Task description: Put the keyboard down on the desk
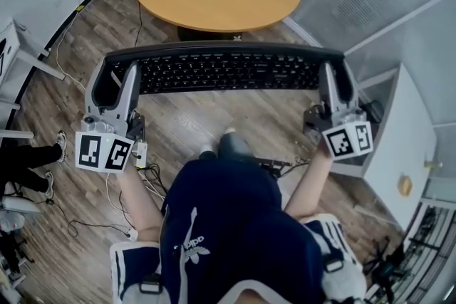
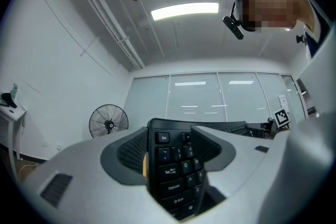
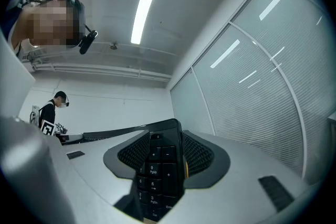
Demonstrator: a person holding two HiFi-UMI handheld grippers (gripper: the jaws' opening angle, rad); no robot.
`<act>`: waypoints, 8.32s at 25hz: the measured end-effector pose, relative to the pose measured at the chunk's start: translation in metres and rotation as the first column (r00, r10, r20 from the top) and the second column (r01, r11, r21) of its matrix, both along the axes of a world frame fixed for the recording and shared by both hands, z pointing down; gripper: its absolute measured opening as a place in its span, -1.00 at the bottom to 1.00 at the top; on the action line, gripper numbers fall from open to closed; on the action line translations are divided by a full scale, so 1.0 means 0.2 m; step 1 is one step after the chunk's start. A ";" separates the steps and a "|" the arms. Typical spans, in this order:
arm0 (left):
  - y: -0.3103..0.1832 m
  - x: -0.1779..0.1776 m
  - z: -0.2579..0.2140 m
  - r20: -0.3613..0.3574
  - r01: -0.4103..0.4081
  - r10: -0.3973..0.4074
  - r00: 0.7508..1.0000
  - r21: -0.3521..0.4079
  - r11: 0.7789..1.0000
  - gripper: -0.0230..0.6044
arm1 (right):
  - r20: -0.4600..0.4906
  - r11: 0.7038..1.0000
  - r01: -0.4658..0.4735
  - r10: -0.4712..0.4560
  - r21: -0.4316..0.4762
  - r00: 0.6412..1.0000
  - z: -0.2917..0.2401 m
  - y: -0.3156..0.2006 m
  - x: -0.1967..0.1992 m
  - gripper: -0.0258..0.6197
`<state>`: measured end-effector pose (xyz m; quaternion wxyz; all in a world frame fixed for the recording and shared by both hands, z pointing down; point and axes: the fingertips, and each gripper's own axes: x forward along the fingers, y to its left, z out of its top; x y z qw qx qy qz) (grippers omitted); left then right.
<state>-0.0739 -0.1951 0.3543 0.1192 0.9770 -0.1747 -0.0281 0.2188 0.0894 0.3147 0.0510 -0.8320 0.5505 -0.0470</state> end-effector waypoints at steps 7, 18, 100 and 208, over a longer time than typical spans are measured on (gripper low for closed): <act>0.00 -0.01 0.03 -0.010 -0.004 0.004 1.000 -0.018 1.000 -0.10 | -0.007 1.000 -0.014 0.014 0.021 1.000 -0.01 0.02 -0.02 -0.36; -0.02 0.01 0.04 -0.022 -0.023 0.022 1.000 -0.037 0.999 -0.10 | 0.006 1.000 -0.029 0.029 0.002 1.000 -0.04 0.07 -0.06 -0.36; 0.07 -0.06 -0.06 -0.010 0.175 -0.175 0.984 0.142 0.974 -0.10 | 0.021 0.998 0.015 -0.016 0.060 1.000 0.14 -0.01 0.06 -0.36; -0.08 0.34 1.28 0.618 0.156 0.023 0.786 -0.235 0.960 -0.10 | 0.380 0.832 0.085 0.157 -0.548 0.911 1.53 -0.09 0.40 -0.35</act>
